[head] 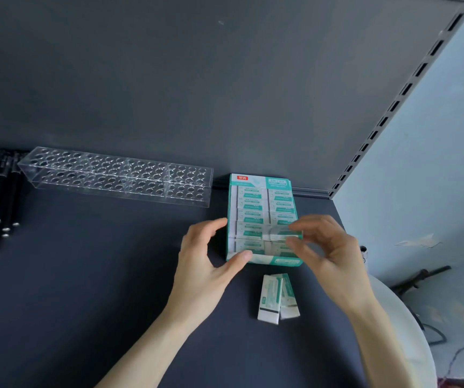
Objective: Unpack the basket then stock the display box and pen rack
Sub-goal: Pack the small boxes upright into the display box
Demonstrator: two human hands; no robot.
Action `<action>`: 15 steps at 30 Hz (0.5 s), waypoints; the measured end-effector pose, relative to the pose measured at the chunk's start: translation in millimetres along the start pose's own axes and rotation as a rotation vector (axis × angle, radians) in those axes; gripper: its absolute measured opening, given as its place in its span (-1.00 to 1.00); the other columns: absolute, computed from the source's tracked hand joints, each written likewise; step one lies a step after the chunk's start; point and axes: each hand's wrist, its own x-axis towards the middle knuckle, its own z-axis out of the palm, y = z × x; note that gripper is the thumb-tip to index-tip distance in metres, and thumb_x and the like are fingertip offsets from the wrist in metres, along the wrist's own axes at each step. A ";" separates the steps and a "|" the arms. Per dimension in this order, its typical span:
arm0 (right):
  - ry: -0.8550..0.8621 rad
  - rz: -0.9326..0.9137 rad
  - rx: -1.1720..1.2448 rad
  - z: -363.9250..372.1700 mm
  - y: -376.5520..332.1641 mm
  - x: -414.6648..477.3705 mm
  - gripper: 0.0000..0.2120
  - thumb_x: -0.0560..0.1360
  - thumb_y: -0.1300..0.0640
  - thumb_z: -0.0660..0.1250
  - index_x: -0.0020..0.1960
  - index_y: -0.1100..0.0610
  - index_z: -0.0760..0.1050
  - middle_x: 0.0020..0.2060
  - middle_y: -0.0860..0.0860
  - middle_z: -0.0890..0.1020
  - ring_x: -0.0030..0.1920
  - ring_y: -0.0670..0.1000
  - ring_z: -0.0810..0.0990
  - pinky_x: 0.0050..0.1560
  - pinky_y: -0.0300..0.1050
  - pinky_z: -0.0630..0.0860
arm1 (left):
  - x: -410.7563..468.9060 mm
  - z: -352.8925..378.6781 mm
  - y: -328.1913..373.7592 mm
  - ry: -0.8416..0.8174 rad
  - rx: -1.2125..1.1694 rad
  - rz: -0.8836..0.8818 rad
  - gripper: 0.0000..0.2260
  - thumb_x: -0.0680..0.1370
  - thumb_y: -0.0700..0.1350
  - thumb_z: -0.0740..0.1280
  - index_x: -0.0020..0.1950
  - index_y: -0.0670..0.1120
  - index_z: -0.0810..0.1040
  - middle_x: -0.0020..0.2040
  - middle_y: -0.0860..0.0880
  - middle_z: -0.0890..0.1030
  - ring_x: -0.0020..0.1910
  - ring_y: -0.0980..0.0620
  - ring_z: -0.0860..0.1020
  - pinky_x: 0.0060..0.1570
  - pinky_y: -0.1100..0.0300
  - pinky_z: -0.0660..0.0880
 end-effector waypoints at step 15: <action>-0.071 -0.065 -0.493 -4.1 4.9 13.3 -0.84 0.41 0.27 0.43 -0.08 0.05 0.66 -0.04 -0.25 0.48 0.06 -0.02 0.44 0.02 -0.56 0.25 | 3.8 11.7 3.5 0.006 0.193 0.013 -0.47 0.42 0.06 0.46 0.36 0.04 0.43 0.19 0.12 0.56 0.21 0.10 0.46 0.25 -0.03 0.35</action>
